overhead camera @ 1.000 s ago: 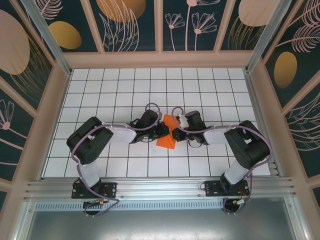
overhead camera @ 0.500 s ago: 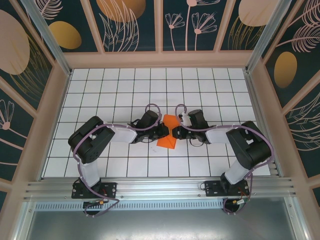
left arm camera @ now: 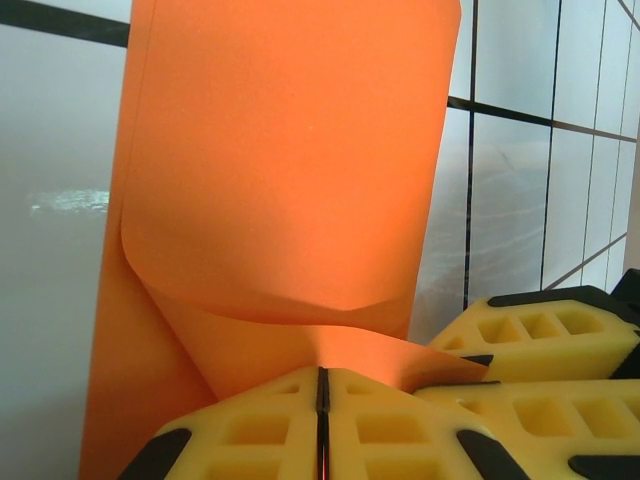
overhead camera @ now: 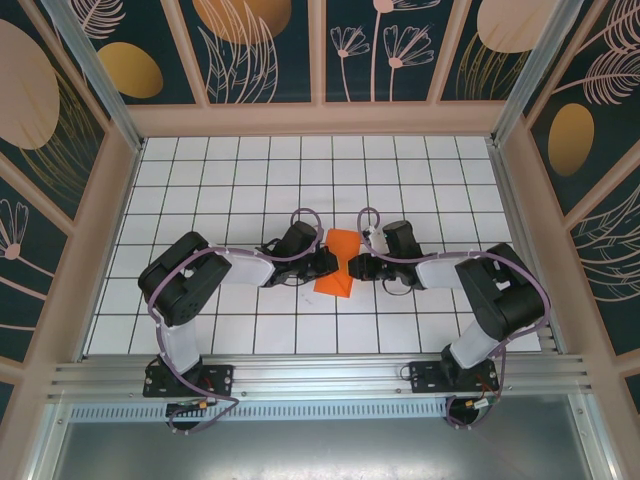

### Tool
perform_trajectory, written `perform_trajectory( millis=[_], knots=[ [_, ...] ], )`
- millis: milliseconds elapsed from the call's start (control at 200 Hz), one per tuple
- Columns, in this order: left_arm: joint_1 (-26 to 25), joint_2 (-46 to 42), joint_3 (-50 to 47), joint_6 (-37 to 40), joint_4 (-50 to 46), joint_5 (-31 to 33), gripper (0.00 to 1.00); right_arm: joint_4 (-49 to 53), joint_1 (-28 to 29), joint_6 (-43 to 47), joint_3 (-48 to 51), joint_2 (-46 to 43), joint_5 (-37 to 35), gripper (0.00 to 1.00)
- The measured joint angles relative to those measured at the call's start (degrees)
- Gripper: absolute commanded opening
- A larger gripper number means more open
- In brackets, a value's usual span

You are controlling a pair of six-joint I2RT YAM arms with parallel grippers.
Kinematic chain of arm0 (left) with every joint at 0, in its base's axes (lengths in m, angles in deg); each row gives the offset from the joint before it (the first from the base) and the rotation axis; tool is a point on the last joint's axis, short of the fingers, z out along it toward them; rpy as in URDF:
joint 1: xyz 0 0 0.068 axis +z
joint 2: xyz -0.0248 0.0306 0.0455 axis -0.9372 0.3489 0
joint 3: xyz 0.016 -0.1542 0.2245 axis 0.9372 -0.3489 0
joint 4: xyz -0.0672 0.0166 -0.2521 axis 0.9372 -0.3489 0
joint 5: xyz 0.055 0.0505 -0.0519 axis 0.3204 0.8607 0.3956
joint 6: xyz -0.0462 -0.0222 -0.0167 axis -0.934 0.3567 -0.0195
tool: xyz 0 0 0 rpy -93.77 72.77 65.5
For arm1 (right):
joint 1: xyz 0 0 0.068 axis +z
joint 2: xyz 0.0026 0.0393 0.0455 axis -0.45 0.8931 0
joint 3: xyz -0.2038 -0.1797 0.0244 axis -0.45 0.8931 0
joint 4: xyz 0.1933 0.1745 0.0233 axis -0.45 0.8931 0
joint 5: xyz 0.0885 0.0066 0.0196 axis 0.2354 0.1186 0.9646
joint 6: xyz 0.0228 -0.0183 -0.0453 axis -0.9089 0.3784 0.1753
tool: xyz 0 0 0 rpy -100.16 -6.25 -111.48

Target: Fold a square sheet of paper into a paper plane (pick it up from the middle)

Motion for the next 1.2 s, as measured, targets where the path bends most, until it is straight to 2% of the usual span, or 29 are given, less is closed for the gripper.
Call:
perform_trajectory(
  millis=[405, 495, 676, 801, 1201],
  knots=[
    [0.00, -0.17, 0.07, 0.13, 0.81, -0.74, 0.24, -0.09, -0.42, 1.22, -0.81, 2.71, 0.00, 0.08],
    [0.00, -0.87, 0.02, 0.20, 0.81, -1.14, 0.24, -0.13, -0.42, 1.40, -1.03, 2.91, 0.00, 0.07],
    [-0.04, -6.91, -3.89, -0.42, 2.08, -1.99, 0.12, -0.13, -0.42, 1.49, -1.09, 3.02, 0.02, 0.07],
    [-0.50, -10.21, -8.24, -1.51, 3.41, -2.19, 0.09, -0.13, -0.42, 1.49, -1.11, 3.02, 0.02, 0.08],
    [-2.51, -6.08, -10.01, -2.71, 2.01, -3.10, 0.06, -0.09, -0.42, 1.51, -1.53, 3.02, 0.37, 0.08]
  ],
)
